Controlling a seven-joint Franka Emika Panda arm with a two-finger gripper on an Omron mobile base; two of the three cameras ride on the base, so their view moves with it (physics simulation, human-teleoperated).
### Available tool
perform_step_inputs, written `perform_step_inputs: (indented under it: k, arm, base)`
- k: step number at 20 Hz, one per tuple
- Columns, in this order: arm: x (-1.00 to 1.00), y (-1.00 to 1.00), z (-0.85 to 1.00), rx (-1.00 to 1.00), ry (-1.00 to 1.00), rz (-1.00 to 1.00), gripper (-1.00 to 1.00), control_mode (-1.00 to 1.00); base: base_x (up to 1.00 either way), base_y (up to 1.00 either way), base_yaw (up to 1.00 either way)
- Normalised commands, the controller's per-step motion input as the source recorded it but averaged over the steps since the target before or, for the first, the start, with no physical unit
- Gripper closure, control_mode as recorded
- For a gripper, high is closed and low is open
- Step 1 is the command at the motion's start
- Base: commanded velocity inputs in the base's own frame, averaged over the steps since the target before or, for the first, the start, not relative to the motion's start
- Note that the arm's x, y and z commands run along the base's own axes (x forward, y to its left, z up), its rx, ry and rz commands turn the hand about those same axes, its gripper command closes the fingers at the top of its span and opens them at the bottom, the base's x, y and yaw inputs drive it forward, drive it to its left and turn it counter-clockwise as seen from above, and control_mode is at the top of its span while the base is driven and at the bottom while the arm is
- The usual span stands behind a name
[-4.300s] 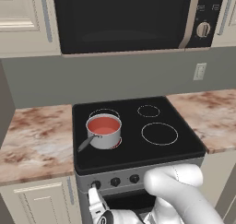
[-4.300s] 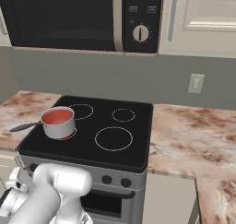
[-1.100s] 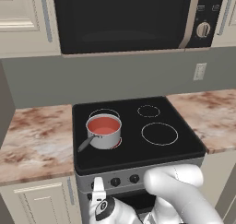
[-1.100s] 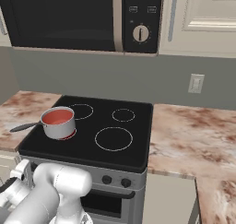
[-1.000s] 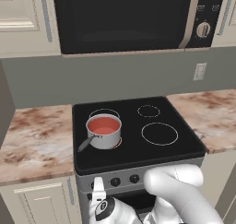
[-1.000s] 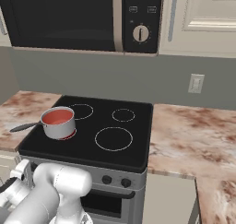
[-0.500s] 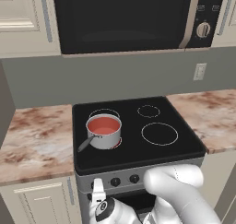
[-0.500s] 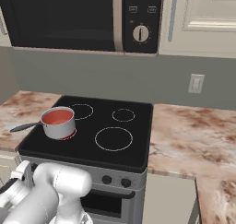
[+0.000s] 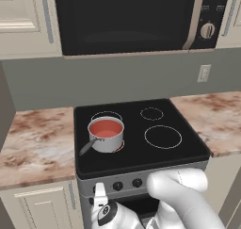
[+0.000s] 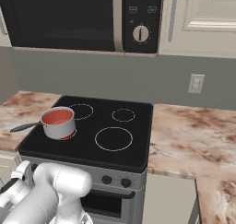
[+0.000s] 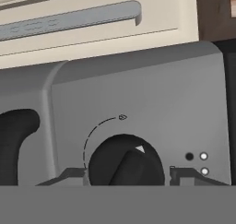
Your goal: Wait until the marinara sauce is simmered to a deep red color and then turn off the stove.
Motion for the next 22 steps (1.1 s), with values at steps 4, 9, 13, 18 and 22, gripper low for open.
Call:
perform_step_inputs:
  k: [4,9,13,18,22]
  arm:
    - [0.04,0.03,0.0,0.0,0.01,-0.01,1.0,-1.0]
    - [0.0,0.0,0.0,0.0,0.0,0.0,1.0,-1.0]
    - [0.0,0.0,0.0,0.0,0.0,0.0,1.0,-1.0]
    - [0.0,0.0,0.0,0.05,0.0,-0.01,1.0,-1.0]
    - [0.0,0.0,0.0,0.15,0.0,-0.13,1.0,-1.0]
  base:
    - [0.0,0.0,0.0]
    - [0.0,0.0,0.0]
    - [0.0,0.0,0.0]
    - [0.0,0.0,0.0]
    - [0.0,0.0,0.0]
